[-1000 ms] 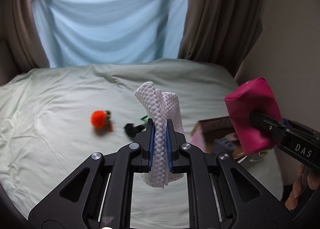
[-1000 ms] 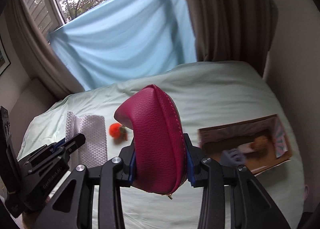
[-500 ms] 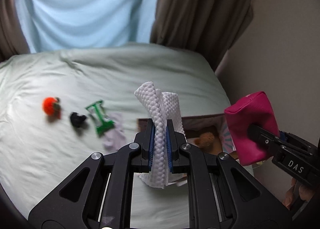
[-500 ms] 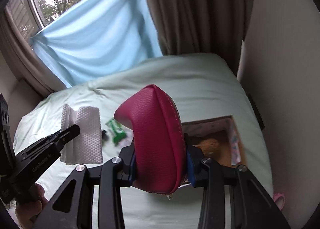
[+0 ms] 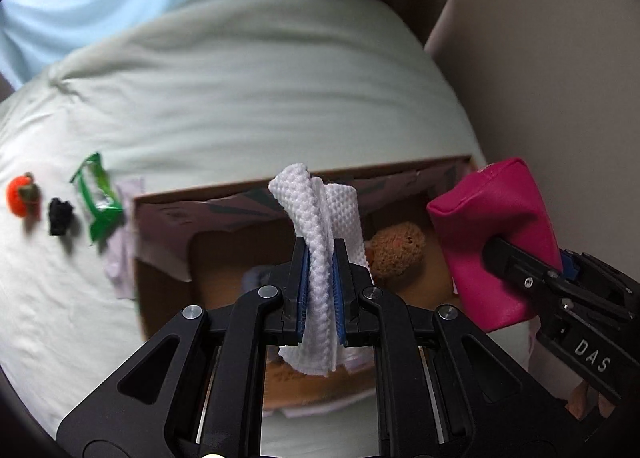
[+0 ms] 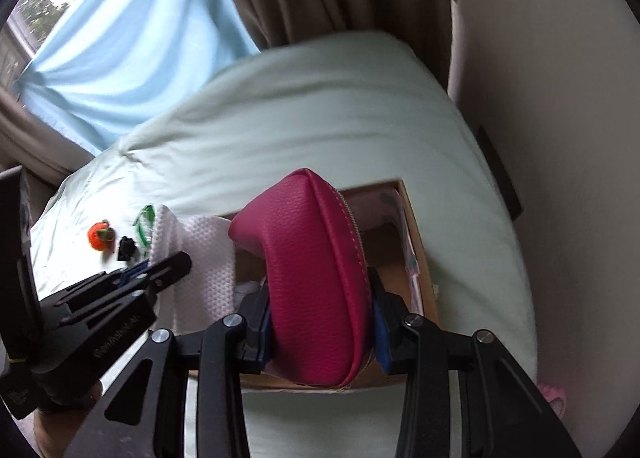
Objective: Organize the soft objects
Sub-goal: 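Carry the white cloth and pink pouch into the box and release both, then withdraw both tools from the box back over the bed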
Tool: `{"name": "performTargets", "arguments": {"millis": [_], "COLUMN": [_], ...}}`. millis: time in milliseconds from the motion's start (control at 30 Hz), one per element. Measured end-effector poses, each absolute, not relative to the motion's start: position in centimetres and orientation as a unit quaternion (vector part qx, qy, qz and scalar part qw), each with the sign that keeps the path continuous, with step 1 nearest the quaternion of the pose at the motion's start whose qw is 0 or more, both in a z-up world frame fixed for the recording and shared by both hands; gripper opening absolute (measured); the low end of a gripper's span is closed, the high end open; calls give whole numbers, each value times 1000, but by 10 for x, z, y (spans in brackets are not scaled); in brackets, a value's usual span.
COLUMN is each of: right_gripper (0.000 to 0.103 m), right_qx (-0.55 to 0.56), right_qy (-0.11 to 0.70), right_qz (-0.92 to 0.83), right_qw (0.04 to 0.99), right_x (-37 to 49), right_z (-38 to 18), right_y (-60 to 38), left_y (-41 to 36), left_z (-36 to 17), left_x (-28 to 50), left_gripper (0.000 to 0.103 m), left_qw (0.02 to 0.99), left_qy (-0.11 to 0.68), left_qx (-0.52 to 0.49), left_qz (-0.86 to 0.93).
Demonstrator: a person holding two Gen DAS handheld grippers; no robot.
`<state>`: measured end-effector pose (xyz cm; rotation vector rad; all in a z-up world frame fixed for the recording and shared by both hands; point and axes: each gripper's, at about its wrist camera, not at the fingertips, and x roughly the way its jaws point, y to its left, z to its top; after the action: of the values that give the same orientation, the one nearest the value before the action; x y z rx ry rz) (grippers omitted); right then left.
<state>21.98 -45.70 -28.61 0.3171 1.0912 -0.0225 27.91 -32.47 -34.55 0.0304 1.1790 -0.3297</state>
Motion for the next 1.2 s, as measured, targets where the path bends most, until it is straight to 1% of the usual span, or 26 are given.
{"name": "performTargets", "arguments": {"millis": [133,267,300,333,367,400,433,467,500,667,900,1000,1200], "right_gripper": [37,38,39,41,50,57,79,102,103,103,103,103,103], "right_qx": [155,142,141,140,139,137,133,127,119,100,96,100,94], "right_qy": [534,547,547,546,545,541,538,538,538,545,531,518,496], "right_qz": [-10,-7,-6,-4,-2,1,5,10,17,17,13,15,12], "right_qw": [831,825,825,826,827,830,832,833,834,832,842,849,863], "right_x": [225,225,224,224,223,222,223,222,220,213,200,195,176], "right_z": [-309,-323,-325,-327,-329,-329,-329,-330,-330,-334,-315,-299,-248], "right_y": [-462,-463,-463,-463,-463,-464,-462,-461,-459,-452,-450,-445,-430], "left_y": [-335,-336,-336,-335,-335,-334,-333,-331,-330,-330,-329,-322,-296], "left_z": [-366,-372,-372,-372,-370,-370,-368,-362,-359,-354,-335,-316,-262], "left_x": [292,302,303,304,305,305,305,303,302,301,284,274,249], "left_gripper": [9,9,12,17,43,90,103,103,103,103,103,103,103], "left_qw": [806,796,795,793,792,793,797,808,809,802,809,816,838], "left_qy": [571,584,586,588,590,590,586,572,570,579,567,557,524], "left_qx": [66,54,51,51,53,59,64,62,57,56,64,60,54], "left_qz": [-138,-145,-148,-149,-147,-139,-129,-127,-131,-134,-141,-143,-144]}}
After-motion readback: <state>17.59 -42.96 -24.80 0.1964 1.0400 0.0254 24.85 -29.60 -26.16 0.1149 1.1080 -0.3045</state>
